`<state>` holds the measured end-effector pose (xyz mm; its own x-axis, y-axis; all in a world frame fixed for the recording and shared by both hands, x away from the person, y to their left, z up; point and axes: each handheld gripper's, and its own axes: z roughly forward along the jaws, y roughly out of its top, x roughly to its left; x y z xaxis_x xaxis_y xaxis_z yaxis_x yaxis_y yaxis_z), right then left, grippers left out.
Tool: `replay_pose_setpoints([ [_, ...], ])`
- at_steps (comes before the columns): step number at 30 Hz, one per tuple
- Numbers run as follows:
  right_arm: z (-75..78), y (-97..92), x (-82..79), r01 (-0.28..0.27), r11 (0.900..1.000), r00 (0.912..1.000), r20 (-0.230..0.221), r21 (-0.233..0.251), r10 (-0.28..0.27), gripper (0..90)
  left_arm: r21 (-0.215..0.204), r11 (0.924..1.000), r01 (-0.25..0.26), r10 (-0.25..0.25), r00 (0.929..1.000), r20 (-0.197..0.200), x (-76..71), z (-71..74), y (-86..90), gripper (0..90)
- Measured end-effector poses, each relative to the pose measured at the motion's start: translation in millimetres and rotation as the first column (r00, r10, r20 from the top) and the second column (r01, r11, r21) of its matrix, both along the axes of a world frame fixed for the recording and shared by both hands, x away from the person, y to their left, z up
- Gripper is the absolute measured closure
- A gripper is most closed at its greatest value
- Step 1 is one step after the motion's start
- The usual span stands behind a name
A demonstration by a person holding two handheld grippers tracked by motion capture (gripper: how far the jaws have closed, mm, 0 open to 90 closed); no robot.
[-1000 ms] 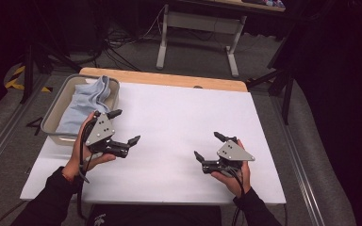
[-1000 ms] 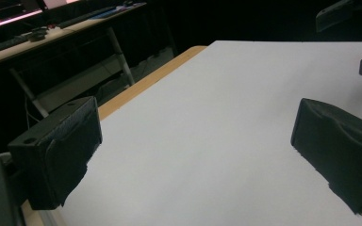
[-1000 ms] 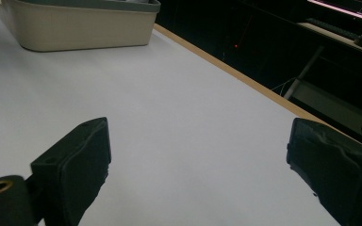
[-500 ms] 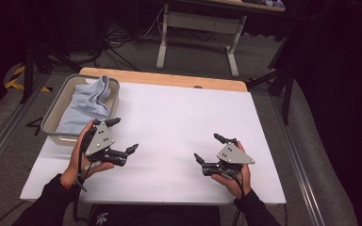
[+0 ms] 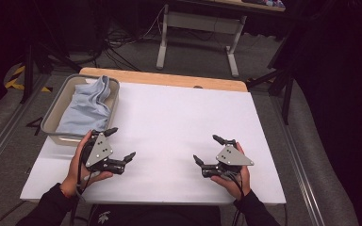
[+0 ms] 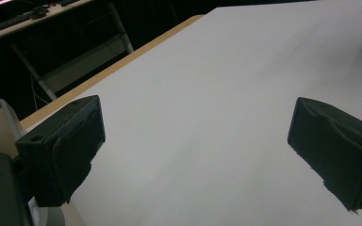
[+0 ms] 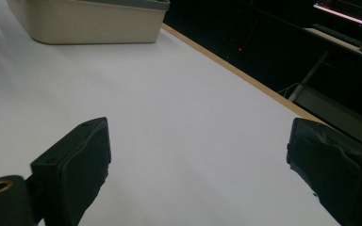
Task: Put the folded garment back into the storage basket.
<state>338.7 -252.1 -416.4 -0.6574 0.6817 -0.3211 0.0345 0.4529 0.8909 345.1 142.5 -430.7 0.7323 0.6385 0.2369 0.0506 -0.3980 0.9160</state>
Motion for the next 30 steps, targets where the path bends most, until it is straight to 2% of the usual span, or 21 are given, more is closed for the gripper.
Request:
replay_pose_setpoints([
  [4, -2.3, 1.5, -1.7, -0.015, 0.9999, 0.9998, 0.009, 0.000, 0.015, 7.4, 0.028, 0.9996, -0.008, 0.008, 0.9999, -0.010, -0.7, -9.3, 0.4, 5.3],
  [7, -3.6, 1.3, -3.0, -0.018, 0.9998, 0.9996, 0.020, -0.011, 0.018, 7.4, 0.015, 0.9998, -0.010, 0.011, 0.9993, -0.035, -0.8, -13.1, 2.7, 5.2],
  [11, -4.5, -0.2, -2.9, -0.019, 0.9998, 0.9997, 0.016, -0.007, 0.019, 7.3, 0.012, 0.9998, -0.018, 0.018, 0.9988, -0.045, -1.6, -13.7, 5.5, 4.7],
  [15, -5.1, -0.4, -2.8, -0.021, 0.9997, 0.9996, 0.018, -0.010, 0.021, 7.4, 0.016, 0.9998, -0.011, 0.011, 0.9992, -0.038, -1.9, -12.7, 6.1, 4.5],
  [22, -4.9, 2.1, -5.0, -0.016, 0.9995, 0.9996, 0.024, -0.027, 0.017, 7.4, -0.005, 1.0000, 0.002, -0.002, 0.9991, -0.042, -2.2, -11.3, 7.4, 4.4],
  [30, -3.3, 0.4, -6.1, -0.005, 0.9997, 0.9992, 0.040, -0.023, 0.006, 7.4, 0.002, 1.0000, 0.008, -0.008, 0.9994, -0.034, -1.8, -11.2, 5.5, 4.1],
])
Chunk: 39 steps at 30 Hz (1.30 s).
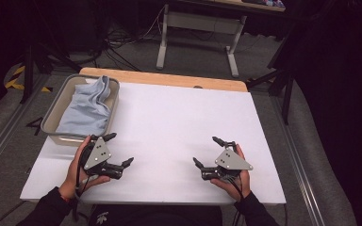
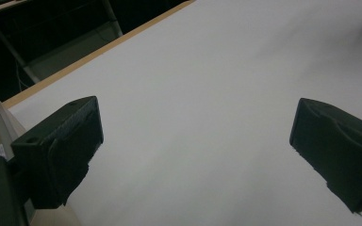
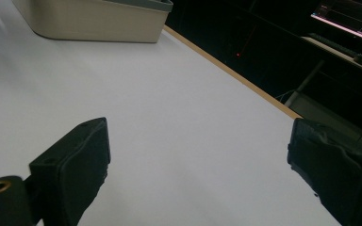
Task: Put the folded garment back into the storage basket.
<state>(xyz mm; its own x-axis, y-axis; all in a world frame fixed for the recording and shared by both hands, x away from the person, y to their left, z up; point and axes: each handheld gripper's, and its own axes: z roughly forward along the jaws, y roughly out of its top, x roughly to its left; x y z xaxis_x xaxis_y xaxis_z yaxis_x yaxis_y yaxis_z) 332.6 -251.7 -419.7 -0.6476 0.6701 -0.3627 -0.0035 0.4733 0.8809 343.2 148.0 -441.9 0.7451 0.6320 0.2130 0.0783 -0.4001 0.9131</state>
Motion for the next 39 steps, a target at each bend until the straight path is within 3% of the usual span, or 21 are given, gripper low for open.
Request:
replay_pose_setpoints([
  [17, 0.6, -1.6, 0.4, 0.011, 0.9999, 0.9999, 0.007, 0.003, -0.011, 7.4, -0.011, 0.9999, 0.013, -0.013, 0.9999, -0.007, 2.3, 3.0, 1.1, 3.4],
  [39, 0.7, -3.4, 1.4, 0.023, 0.9995, 0.9997, 0.012, -0.020, -0.023, 7.3, 0.012, 0.9996, 0.027, -0.027, 0.9993, -0.027, 3.1, -1.3, -4.8, 3.4],
])
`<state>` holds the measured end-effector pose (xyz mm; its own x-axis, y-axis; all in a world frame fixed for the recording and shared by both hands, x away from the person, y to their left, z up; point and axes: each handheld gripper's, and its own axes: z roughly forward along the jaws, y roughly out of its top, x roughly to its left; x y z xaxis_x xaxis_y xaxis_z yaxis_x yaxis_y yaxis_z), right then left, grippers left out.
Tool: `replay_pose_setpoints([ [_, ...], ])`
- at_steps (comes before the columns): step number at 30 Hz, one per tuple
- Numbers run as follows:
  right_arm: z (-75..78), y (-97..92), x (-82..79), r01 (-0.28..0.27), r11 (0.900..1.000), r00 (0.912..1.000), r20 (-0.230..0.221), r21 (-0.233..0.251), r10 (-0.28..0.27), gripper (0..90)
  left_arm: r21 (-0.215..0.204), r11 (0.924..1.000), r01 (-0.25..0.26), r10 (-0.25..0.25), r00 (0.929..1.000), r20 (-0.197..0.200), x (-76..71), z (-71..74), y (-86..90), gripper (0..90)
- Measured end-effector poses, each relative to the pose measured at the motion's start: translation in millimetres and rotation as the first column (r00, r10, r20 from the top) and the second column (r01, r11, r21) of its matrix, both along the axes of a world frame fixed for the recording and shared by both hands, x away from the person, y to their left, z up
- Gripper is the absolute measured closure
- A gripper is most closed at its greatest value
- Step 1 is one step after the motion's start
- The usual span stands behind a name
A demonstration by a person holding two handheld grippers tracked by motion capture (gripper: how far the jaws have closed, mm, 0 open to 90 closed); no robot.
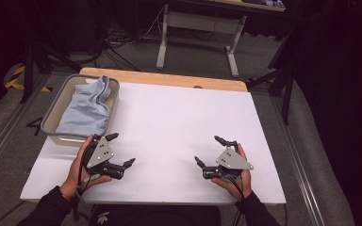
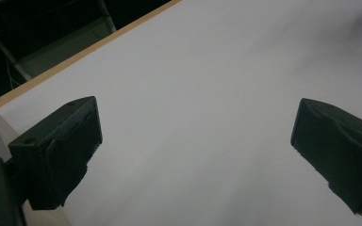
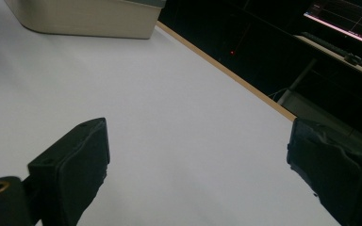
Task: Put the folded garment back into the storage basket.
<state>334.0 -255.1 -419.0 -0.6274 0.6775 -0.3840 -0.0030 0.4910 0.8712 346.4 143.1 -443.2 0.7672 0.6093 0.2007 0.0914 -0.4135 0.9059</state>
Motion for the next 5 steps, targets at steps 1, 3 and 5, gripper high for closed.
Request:
replay_pose_setpoints([
  [1, 0.2, 0.0, -0.1, 0.001, 1.0000, 1.0000, 0.001, 0.000, -0.001, 7.3, 0.007, 1.0000, 0.000, 0.000, 1.0000, 0.001, -0.2, -0.1, -0.3, 3.4],
  [3, 0.3, -0.1, -0.4, 0.000, 1.0000, 1.0000, 0.000, 0.002, 0.000, 7.3, 0.001, 1.0000, 0.000, 0.000, 1.0000, 0.001, -1.0, 0.2, -0.8, 3.4],
  [5, 0.4, -0.3, -0.9, -0.002, 1.0000, 1.0000, 0.002, 0.001, 0.002, 7.3, 0.001, 1.0000, 0.000, 0.000, 1.0000, 0.003, -0.8, 0.7, -0.9, 3.4],
])
